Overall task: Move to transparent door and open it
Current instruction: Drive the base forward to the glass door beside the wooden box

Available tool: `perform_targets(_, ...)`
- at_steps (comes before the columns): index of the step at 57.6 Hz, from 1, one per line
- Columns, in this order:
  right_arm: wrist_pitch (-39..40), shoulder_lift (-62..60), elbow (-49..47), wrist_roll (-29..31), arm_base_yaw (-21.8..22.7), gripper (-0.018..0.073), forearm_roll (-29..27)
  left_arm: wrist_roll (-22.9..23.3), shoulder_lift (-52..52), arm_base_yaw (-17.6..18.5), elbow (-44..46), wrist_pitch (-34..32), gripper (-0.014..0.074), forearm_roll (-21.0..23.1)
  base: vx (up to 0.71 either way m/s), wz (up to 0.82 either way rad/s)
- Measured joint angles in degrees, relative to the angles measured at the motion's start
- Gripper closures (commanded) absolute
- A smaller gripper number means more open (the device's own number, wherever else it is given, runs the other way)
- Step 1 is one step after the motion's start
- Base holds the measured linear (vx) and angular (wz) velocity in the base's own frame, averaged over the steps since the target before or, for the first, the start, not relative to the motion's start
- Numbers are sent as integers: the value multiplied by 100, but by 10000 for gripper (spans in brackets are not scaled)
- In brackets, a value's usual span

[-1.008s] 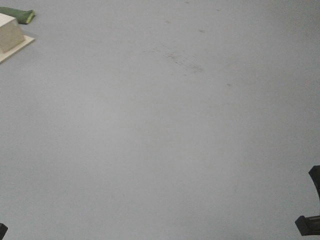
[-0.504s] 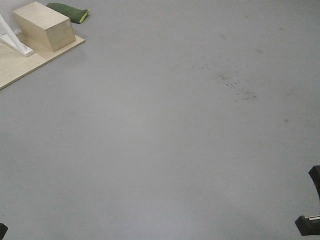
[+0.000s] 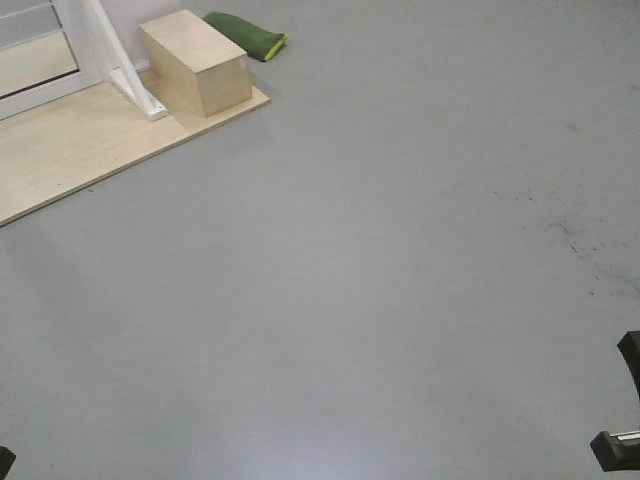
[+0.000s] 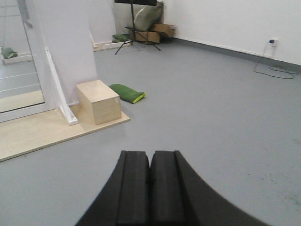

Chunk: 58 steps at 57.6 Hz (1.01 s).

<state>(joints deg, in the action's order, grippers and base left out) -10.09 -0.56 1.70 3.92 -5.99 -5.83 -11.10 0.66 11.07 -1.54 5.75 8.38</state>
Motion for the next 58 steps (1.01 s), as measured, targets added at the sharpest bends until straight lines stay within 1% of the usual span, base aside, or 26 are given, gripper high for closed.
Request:
perform_targets(35,0,0,0,0,0,559,0,0,0,0,0,0,602,0,55,46)
perform_targets(58,0,0,0,0,0,559,0,0,0,0,0,0,602,0,57,27)
